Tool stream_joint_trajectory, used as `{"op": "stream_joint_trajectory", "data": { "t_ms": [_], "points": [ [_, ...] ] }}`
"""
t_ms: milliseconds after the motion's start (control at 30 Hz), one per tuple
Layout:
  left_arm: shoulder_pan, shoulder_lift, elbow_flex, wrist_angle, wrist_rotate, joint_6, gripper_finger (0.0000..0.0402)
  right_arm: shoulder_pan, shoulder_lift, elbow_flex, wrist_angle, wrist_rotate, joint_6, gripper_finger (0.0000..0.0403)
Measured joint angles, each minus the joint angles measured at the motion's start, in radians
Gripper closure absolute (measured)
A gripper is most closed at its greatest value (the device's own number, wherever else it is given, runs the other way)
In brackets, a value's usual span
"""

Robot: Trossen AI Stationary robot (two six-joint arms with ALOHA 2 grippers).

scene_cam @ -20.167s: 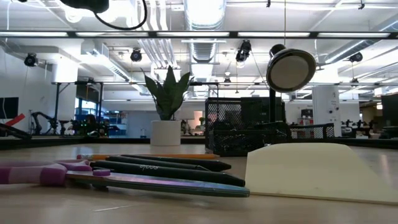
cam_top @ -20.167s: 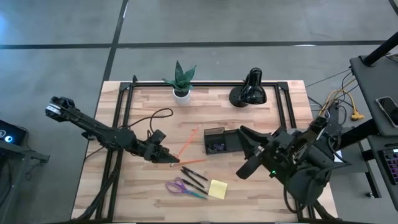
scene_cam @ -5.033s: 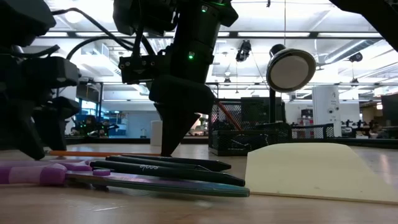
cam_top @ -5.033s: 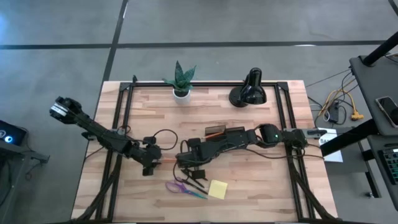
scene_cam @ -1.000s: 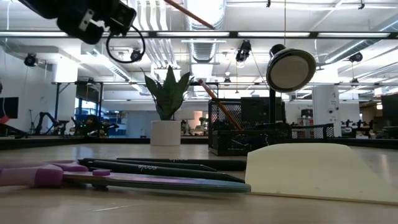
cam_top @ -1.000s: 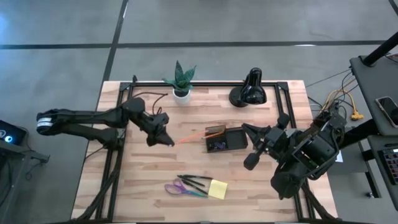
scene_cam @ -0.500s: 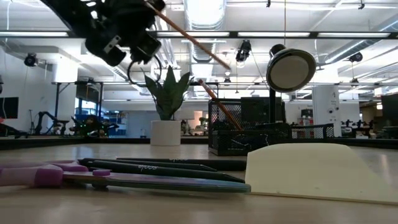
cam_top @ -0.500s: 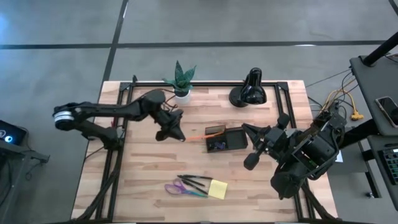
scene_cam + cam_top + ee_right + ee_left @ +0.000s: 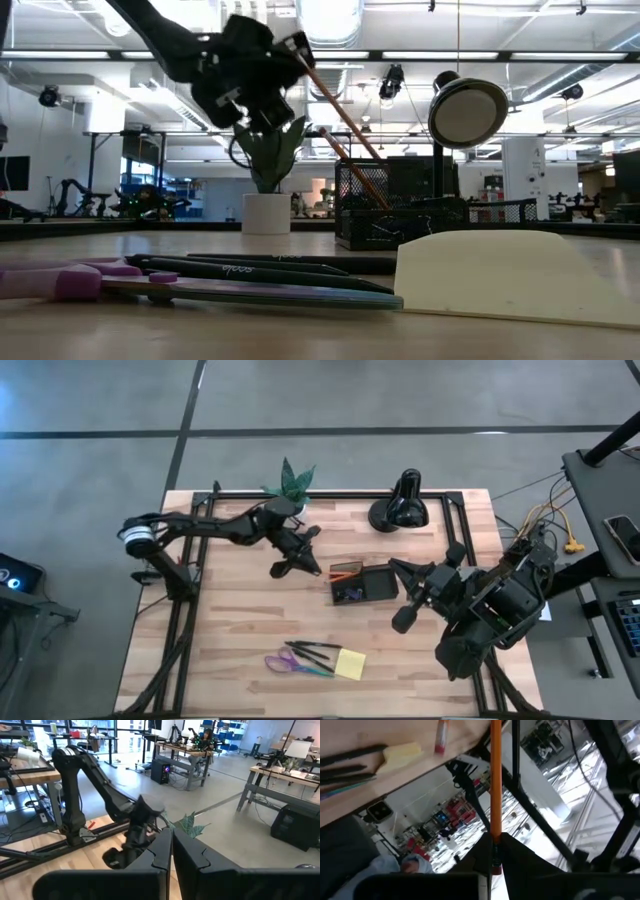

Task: Pick and place office supplies into organizer
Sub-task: Put the orange pencil into the black desk organizer, then put the top black ballpen into the black desk organizer

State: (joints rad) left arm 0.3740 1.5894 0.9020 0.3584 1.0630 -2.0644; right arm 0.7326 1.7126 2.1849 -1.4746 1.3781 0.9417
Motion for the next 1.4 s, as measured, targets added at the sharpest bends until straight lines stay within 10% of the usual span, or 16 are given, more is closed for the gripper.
{"op": "stream_joint_trajectory", "data": {
  "t_ms": [900,1400],
  "points": [
    [0.042,0.108,0.036,0.000,-0.025,-0.207,0.0391,0.000,0.000,0.000,0.000,0.000,0.000,0.0394],
    [0.058,0.108,0.029,0.000,0.041,-0.037,0.0266,0.000,0.000,0.000,0.000,0.000,0.000,0.0394]
  ]
}}
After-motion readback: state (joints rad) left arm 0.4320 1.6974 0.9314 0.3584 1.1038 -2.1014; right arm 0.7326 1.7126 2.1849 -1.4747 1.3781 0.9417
